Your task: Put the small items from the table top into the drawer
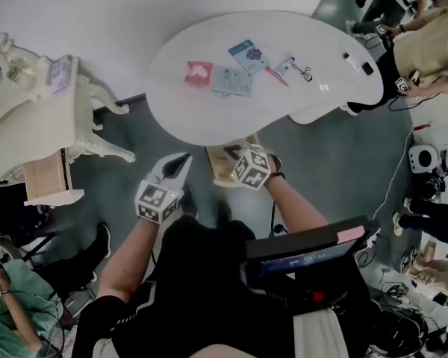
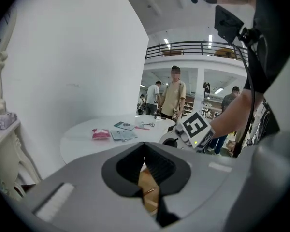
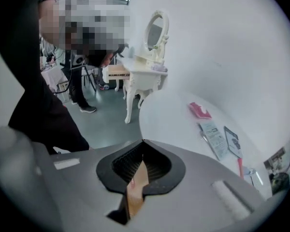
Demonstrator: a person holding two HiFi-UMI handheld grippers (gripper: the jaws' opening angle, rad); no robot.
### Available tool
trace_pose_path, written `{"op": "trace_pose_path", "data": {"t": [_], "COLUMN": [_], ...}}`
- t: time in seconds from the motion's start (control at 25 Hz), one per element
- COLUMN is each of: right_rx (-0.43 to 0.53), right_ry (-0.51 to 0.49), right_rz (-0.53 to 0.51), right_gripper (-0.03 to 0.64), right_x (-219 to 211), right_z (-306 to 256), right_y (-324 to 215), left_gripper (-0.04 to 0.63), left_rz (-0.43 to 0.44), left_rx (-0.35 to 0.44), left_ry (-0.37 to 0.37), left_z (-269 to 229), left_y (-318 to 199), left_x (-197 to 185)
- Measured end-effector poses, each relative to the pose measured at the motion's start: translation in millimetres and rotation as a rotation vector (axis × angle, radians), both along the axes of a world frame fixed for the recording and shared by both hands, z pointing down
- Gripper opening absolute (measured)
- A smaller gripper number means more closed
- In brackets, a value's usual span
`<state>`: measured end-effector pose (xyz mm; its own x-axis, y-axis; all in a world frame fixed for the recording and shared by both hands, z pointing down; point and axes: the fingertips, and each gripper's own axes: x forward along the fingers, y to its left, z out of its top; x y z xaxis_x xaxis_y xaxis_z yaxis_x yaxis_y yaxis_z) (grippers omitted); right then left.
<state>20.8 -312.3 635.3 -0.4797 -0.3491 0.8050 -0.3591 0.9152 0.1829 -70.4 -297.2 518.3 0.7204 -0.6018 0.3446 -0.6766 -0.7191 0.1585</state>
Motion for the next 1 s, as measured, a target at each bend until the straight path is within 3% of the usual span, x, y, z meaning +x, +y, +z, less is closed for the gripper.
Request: {"op": "trace_pose_path", "data": {"t": [0.44, 0.76, 1.0], "right_rx": [0.126, 0.138, 0.197], "right_ry": [-0.305, -0.681, -0.795], "right_rz": [0.237, 0.496, 0.534], "right_gripper": [0.003, 0.003, 0.002], "right_x": [-7, 10, 7], "right_z": [-111, -191, -234], "right_y": [-13, -32, -29], "left_gripper": [0.000, 0.000, 0.000], "left_rz": [-0.036, -0.152, -0.185], "left_rx": [0.087, 0.160, 0.167], "left_ry": [0.069, 0.103, 0.145], "left_z": [-54, -89, -112], "left_y": [-4, -21, -29], "left_x": [-11, -18, -21]}}
